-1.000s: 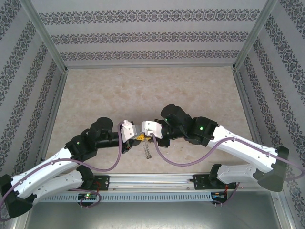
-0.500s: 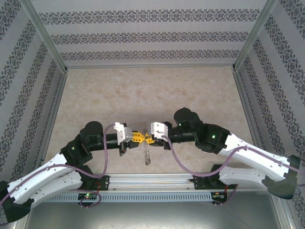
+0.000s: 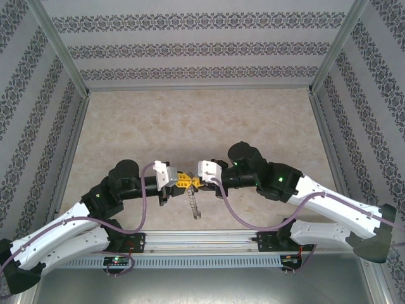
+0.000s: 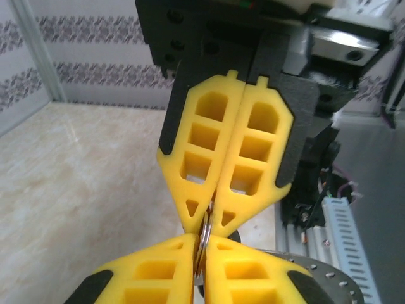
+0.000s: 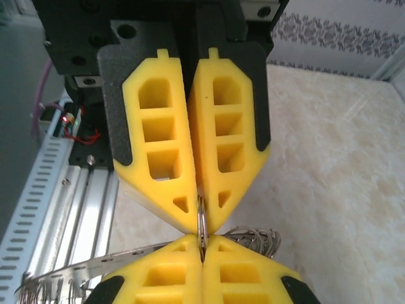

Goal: Put the keys on the keyring

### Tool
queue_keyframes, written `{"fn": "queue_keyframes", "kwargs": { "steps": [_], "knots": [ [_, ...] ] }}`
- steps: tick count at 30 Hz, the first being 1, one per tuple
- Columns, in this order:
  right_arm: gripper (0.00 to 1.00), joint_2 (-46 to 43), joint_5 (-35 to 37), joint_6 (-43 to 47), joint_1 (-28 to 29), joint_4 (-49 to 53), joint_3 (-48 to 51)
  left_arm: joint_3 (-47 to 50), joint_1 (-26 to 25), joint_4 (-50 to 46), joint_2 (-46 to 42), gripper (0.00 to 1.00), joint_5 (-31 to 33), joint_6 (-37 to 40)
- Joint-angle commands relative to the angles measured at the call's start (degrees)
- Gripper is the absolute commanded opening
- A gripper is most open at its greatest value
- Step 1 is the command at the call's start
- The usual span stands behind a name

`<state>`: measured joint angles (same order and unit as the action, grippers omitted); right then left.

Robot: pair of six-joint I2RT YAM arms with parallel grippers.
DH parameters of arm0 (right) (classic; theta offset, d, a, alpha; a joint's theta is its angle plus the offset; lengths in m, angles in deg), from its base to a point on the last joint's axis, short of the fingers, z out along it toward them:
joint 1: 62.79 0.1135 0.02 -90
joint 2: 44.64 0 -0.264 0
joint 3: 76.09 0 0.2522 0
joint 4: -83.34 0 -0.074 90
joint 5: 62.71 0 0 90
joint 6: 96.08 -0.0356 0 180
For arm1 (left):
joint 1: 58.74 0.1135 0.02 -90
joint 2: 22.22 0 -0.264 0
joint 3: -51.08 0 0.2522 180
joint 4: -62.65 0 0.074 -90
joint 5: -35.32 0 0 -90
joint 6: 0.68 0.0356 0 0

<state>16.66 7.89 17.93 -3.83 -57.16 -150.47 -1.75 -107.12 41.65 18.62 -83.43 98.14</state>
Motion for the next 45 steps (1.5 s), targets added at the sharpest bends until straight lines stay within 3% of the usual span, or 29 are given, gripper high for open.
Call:
{"fn": "queue_keyframes", "kwargs": {
  "steps": [1,4,7,10,15,18,23,30,43,45],
  "knots": [
    [0.0,3.7,4.6,3.8,1.4,3.7,-4.3,-3.5,-0.7,-4.5,1.5,0.14,1.1,3.9],
    [0.0,6.2,5.2,5.2,2.2,5.9,-7.0,-3.2,-0.7,-3.8,2.4,0.14,1.3,3.9],
    [0.0,7.0,5.0,5.7,2.4,6.3,-7.8,-3.0,-0.7,-3.4,2.8,0.0,1.1,3.8],
    [0.0,5.9,4.3,5.2,2.4,5.4,-6.9,-1.8,-0.7,-1.0,1.1,0.0,-0.5,2.6],
    [0.19,1.6,1.8,2.0,2.2,0.2,-1.3,1.6,-0.6,7.4,-3.8,0.0,-2.3,-0.8],
    [0.23,-0.8,-0.1,0.0,1.8,-2.8,1.7,1.7,-0.5,9.9,-3.9,0.0,-4.4,-2.5],
    [0.19,-3.4,-0.9,-1.8,1.4,-6.0,4.4,2.7,-0.5,13.6,-4.6,0.0,-5.7,-4.4],
    [0.0,-4.3,-2.9,-2.5,0.7,-8.3,5.3,3.7,-0.5,16.3,-4.9,0.0,-6.8,-6.1],
    [0.0,-3.8,-0.1,-0.9,1.6,-9.6,7.6,4.7,-0.4,20.4,-4.8,0.0,-5.6,-7.6],
    [0.11,-4.5,0.4,-0.9,1.6,-9.6,7.8,4.9,-0.4,20.4,-4.8,0.0,-5.5,-7.6]
  ]
}}
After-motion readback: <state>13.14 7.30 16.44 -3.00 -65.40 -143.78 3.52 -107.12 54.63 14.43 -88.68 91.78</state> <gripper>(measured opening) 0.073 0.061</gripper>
